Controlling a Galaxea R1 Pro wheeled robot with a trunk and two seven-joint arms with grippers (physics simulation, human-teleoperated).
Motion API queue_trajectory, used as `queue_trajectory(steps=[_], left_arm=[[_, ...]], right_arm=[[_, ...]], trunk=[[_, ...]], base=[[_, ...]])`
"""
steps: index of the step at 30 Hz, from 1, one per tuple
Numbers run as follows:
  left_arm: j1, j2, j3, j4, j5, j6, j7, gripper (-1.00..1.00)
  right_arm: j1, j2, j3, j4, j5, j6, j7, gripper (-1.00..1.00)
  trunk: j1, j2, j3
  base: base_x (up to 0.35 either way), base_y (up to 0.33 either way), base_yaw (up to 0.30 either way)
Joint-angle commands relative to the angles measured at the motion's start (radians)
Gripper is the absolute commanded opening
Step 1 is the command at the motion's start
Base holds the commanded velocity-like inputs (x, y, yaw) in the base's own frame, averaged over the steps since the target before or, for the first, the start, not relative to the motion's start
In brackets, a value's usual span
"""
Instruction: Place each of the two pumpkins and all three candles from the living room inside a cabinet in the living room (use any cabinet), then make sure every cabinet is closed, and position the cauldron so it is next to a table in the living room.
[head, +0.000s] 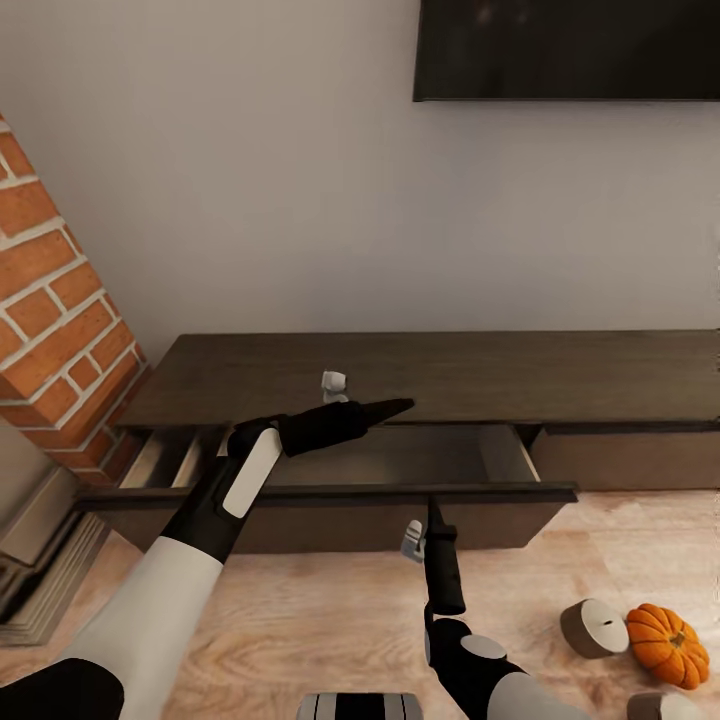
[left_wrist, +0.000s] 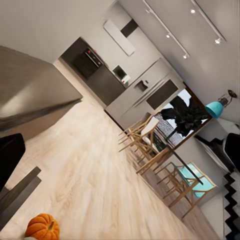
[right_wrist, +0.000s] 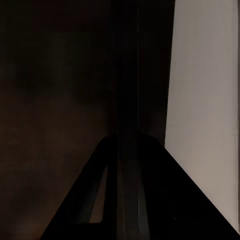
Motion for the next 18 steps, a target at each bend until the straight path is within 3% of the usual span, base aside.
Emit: queue_trajectory(steps=[1,5,18], left_arm=[[0.000,0.000,0.000,0.000,0.000,0.000,0.000,1.00],[0.000,0.000,0.000,0.000,0.000,0.000,0.000,1.00],[0.000,0.000,0.000,0.001,0.000,0.000,0.000,1.00]], right_arm=[[0.001,0.000,0.003,0.005,-0.004,-0.008,0.009,-1.00],[0.001,0.001,0.003,0.005,-0.004,-0.007,0.009,-1.00],[0.001,0.000,0.003,0.007,-0.004,-0.009,0.009,-1.00]], trunk=[[0.000,0.000,0.000],[0.000,0.000,0.000],[0.000,0.000,0.000]], base=[[-0.324,0.000,0.000],[-0.275,0.000,0.000],[-0.030,0.000,0.000]])
